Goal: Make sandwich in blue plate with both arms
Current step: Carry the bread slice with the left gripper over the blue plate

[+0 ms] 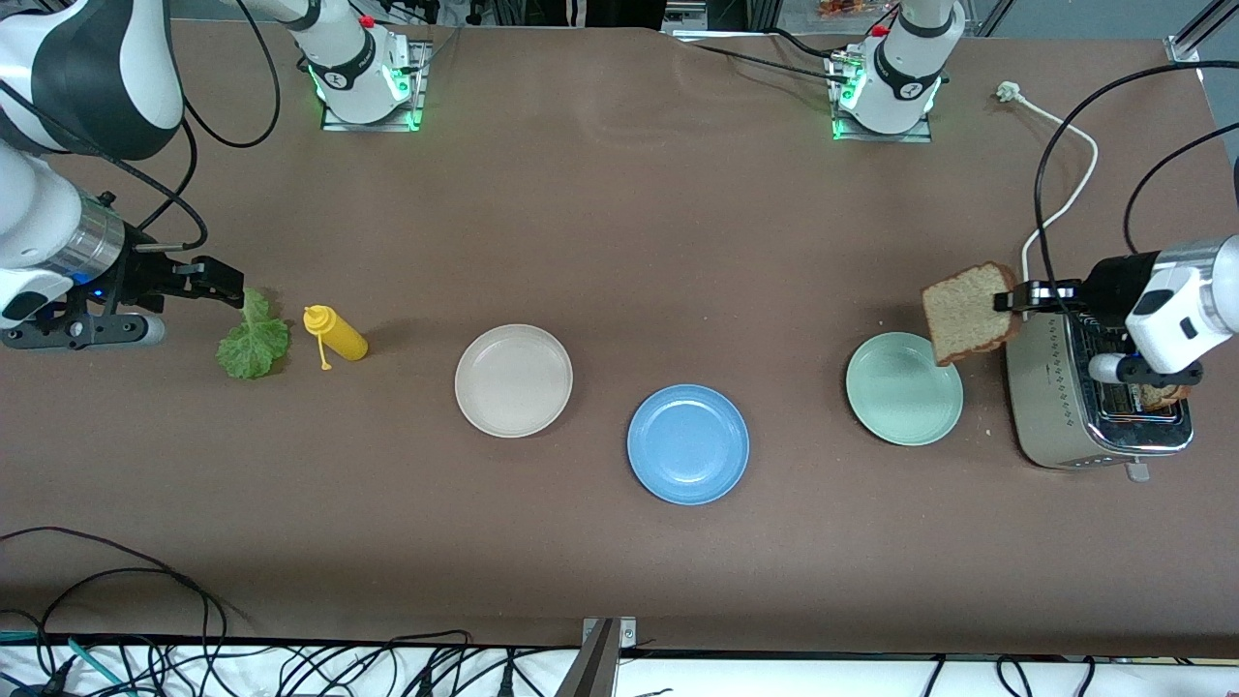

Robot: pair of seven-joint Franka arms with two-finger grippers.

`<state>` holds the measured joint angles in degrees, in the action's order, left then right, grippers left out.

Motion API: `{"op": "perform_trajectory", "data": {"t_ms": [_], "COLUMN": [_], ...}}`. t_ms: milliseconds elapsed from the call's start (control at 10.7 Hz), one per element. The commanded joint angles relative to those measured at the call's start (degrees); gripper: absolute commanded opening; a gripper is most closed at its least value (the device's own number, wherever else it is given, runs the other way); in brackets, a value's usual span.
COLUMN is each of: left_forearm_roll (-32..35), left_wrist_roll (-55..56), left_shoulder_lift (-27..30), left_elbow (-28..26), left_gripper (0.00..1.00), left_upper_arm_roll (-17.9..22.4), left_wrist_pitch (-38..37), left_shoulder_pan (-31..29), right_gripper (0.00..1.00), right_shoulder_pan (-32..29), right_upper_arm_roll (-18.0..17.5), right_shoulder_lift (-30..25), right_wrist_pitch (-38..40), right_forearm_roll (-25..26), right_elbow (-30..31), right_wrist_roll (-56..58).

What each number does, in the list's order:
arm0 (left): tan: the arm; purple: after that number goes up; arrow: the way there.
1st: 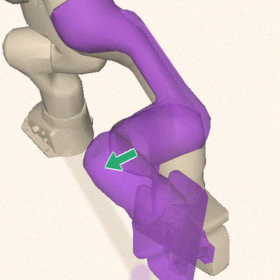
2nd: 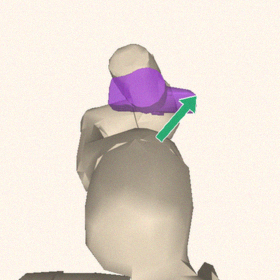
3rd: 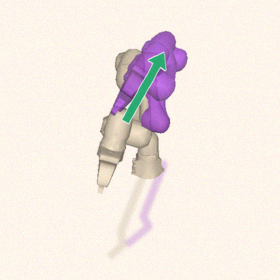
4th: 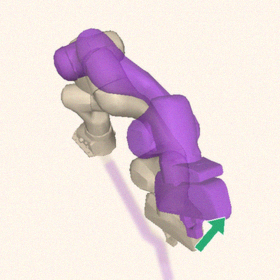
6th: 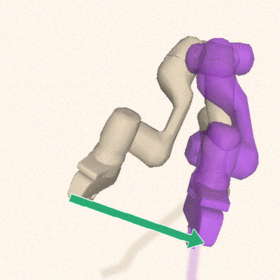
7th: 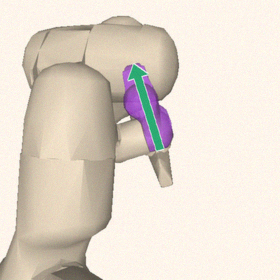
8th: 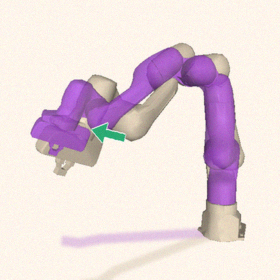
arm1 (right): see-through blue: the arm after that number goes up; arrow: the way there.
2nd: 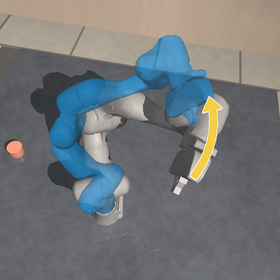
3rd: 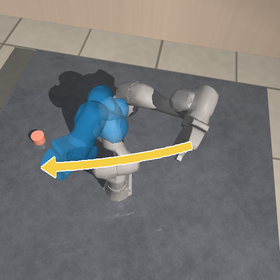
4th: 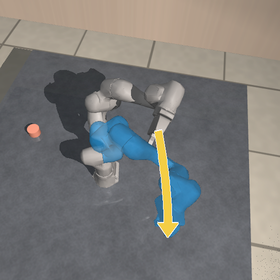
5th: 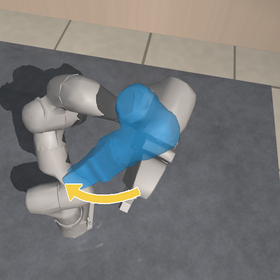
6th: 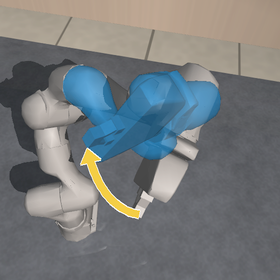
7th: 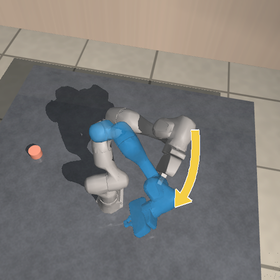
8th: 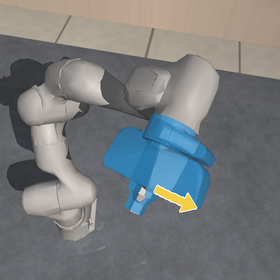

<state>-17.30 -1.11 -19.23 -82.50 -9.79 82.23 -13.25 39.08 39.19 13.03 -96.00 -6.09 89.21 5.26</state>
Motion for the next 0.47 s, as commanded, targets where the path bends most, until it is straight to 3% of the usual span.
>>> {"op": "perform_trajectory", "data": {"t_ms": [0,374], "left_forearm_roll": [-6.6,-14.3], "left_wrist_roll": [3.3,6.1], "left_shoulder_lift": [-2.6,-4.7], "left_elbow": [1.6,1.8], "left_gripper": [0.00,0.00], "left_upper_arm_roll": [0.1,0.0], "left_wrist_pitch": [-0.5,-0.4], "left_shoulder_pan": [1.3,1.5], "right_gripper": [1.00,1.00], "right_shoulder_pan": [0.1,0.0], "right_upper_arm_roll": [0.1,0.1], "right_shoulder_lift": [-0.1,0.0], "right_wrist_pitch": [0.5,0.1], "right_forearm_roll": [0.4,0.4], "right_elbow": [-0.4,-0.4], "right_wrist_roll": [-0.3,-0.3]}}
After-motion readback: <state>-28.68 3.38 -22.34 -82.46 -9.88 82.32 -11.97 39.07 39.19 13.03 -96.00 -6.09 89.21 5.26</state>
